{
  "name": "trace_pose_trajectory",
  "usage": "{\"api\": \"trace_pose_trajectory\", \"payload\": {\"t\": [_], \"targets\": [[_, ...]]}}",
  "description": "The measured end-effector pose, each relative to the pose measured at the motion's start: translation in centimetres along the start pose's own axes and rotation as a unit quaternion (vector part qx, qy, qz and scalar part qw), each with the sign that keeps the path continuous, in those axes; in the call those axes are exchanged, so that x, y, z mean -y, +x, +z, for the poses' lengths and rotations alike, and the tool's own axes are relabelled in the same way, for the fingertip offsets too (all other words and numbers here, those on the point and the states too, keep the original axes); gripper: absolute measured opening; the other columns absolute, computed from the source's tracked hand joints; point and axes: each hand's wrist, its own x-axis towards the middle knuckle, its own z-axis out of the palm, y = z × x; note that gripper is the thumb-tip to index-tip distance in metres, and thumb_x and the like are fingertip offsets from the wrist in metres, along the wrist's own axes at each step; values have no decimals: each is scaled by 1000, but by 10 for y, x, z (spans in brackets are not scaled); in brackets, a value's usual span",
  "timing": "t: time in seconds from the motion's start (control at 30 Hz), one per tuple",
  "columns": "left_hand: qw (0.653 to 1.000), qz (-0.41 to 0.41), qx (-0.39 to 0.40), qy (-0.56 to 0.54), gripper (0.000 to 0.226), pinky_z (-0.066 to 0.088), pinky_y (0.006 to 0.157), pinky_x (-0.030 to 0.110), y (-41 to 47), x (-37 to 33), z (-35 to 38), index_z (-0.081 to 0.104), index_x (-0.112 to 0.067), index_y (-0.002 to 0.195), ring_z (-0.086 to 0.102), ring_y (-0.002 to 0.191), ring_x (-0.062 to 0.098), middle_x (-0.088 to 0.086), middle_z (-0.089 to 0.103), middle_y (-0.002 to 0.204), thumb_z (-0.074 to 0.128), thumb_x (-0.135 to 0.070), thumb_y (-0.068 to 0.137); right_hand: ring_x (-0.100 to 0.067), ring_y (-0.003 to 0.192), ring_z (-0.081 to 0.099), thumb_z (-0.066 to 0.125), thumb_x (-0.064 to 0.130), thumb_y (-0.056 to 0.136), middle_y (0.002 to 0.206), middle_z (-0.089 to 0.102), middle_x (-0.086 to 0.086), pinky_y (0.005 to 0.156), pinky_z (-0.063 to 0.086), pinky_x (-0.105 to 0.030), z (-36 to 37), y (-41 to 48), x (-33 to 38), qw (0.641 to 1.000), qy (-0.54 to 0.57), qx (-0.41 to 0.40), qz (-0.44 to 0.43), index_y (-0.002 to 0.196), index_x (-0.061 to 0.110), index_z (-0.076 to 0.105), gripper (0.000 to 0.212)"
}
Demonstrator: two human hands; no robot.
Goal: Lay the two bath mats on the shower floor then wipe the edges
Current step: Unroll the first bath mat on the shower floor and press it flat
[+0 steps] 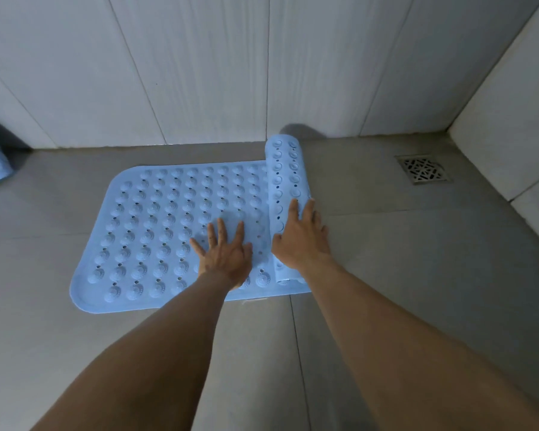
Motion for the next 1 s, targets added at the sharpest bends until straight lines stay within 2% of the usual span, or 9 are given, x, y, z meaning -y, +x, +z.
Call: {"api": "trace_pose_trajectory", "payload": {"t": [0.13,0.23,0.33,0.47,0.57,0.73,0.83,0.9,1.0], "targets": [[1000,-2,-3,27,64,-11,110,73,-1,-16,11,-8,-39,156,-20,149,40,11,-18,165,8,-63,98,-45,149,6,48,28,94,164,-9,-20,118,17,-59,-12,4,-12,1000,5,-4,-27,159,27,2,80],[999,-6,-11,32,64,-8,111,74,-2,-25,13,-7,-34,157,-18,148,43,13,-15,165,11,-56,100,-45,149,1,43,24,95,165,-11,-17,118,15,-60,-21,8,-27,999,-16,11,-39,155,29,26,63],[999,-11,-15,28,65,-5,111,74,-3,-33,15,-6,-29,158,-17,148,45,13,-13,165,12,-52,100,-42,150,1,35,32,99,165,-8,-13,117,14,-60,-21,8,-47,999,-30,28,-25,146,24,42,48],[998,23,-39,41,68,-8,111,74,-5,-41,21,-5,-32,158,-15,150,40,11,-11,166,9,-60,98,-41,150,-1,46,49,98,164,-14,-17,117,12,-60,-15,4,-77,997,-62,27,-31,153,21,24,66],[998,36,-27,35,66,-6,111,74,-6,-55,23,-6,-33,158,-17,149,41,11,-12,166,9,-59,99,-39,151,-7,51,39,97,164,-17,-16,119,12,-60,-12,1,-96,997,-65,12,-27,157,20,11,75],[998,53,-34,31,69,-9,112,73,-5,-75,26,-11,-36,157,-18,149,42,13,-15,165,8,-64,97,-36,151,-12,53,23,94,164,-18,-11,120,8,-59,-18,-1,-119,997,-77,4,-31,159,19,4,81],[995,86,-33,37,62,-3,112,73,-5,-85,26,-5,-36,157,-16,150,40,12,-13,166,12,-54,100,-34,152,-8,43,24,98,166,-10,-10,120,9,-59,-23,1,-130,997,-70,8,-34,157,24,16,65],[996,76,-40,21,65,-3,112,73,-2,-93,24,5,-30,157,-13,151,39,13,-10,166,18,-56,99,-33,152,1,38,33,99,166,-3,-11,119,14,-58,-25,2,-135,997,-66,-25,-31,151,18,30,54],[996,78,-49,13,73,-8,113,71,3,-104,24,15,-24,154,-12,151,37,11,-7,166,20,-67,95,-34,149,16,49,32,96,165,-2,-14,115,26,-54,-25,4,-141,994,-88,-58,-14,138,9,43,49]]}}
